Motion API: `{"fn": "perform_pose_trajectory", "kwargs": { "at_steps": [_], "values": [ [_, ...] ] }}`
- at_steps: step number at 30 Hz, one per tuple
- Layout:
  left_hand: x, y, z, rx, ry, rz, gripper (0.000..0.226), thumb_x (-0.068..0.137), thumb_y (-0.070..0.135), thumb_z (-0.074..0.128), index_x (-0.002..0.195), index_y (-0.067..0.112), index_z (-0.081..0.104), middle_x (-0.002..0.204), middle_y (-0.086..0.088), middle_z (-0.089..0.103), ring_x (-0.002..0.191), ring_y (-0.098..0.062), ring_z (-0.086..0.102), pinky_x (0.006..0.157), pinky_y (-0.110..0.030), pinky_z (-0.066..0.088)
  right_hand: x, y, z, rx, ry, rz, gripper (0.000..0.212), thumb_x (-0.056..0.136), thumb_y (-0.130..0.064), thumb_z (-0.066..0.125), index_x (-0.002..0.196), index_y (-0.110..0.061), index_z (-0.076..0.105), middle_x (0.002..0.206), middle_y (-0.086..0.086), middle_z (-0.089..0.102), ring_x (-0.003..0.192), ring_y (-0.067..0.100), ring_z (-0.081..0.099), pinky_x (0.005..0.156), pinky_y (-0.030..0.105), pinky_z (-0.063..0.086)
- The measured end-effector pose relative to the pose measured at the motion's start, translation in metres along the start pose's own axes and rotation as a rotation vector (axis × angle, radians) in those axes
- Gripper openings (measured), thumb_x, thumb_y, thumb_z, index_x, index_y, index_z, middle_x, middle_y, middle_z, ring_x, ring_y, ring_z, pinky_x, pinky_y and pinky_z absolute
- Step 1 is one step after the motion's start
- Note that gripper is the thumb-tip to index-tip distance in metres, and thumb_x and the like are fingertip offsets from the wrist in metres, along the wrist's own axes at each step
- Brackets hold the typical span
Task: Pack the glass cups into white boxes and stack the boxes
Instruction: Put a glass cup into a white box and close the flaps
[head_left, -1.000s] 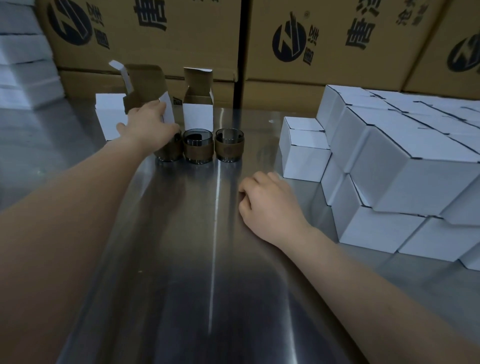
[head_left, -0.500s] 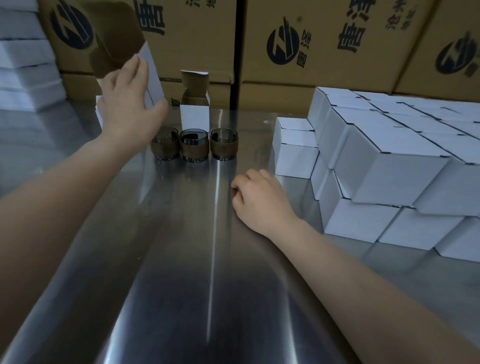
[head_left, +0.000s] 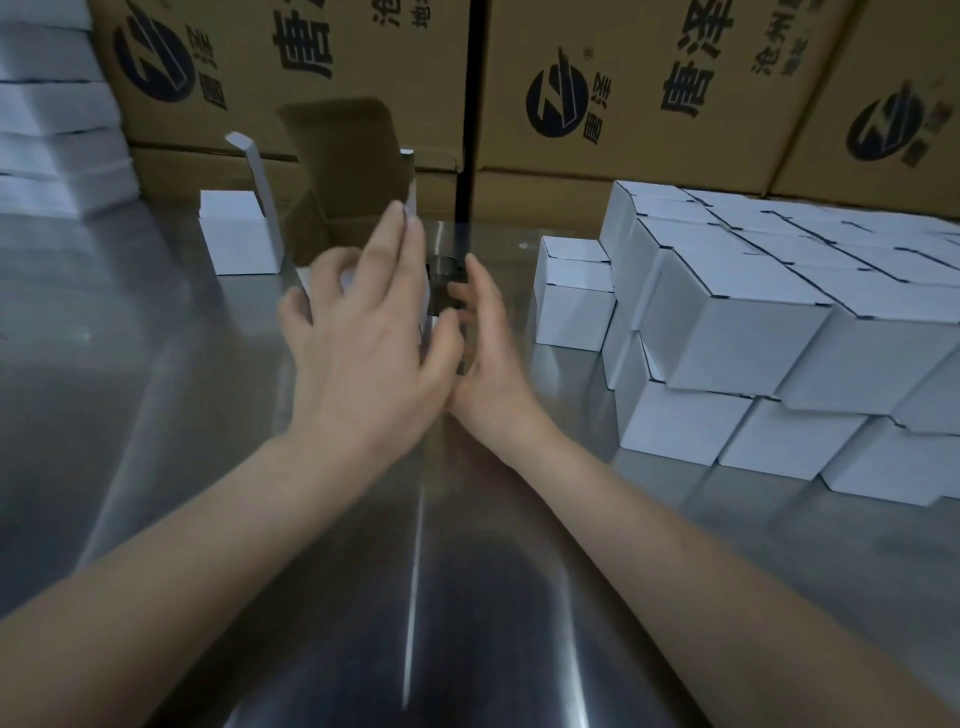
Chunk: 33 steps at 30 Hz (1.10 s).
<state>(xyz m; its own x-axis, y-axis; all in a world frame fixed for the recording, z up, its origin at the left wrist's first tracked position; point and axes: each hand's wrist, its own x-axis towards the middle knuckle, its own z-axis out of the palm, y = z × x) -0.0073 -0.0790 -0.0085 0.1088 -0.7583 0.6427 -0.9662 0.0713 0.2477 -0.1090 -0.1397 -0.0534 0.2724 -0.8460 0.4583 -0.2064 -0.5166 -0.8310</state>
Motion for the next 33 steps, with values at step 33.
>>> {"fn": "perform_pose_trajectory", "kwargs": {
  "at_steps": [33],
  "values": [
    [-0.003, -0.061, 0.037, -0.895, -0.136, -0.103, 0.093, 0.075, 0.04, 0.079, 0.147, 0.035, 0.021, 0.149, 0.012, 0.034, 0.136, 0.0, 0.036, 0.11, -0.022, 0.037, 0.014, 0.021, -0.018, 0.145, -0.147, 0.183, 0.091, 0.079, -0.021, 0.078, 0.148, -0.034, 0.02, 0.133, 0.0, 0.052, 0.118, 0.009, 0.053, 0.082, 0.013, 0.045]
  ]
}}
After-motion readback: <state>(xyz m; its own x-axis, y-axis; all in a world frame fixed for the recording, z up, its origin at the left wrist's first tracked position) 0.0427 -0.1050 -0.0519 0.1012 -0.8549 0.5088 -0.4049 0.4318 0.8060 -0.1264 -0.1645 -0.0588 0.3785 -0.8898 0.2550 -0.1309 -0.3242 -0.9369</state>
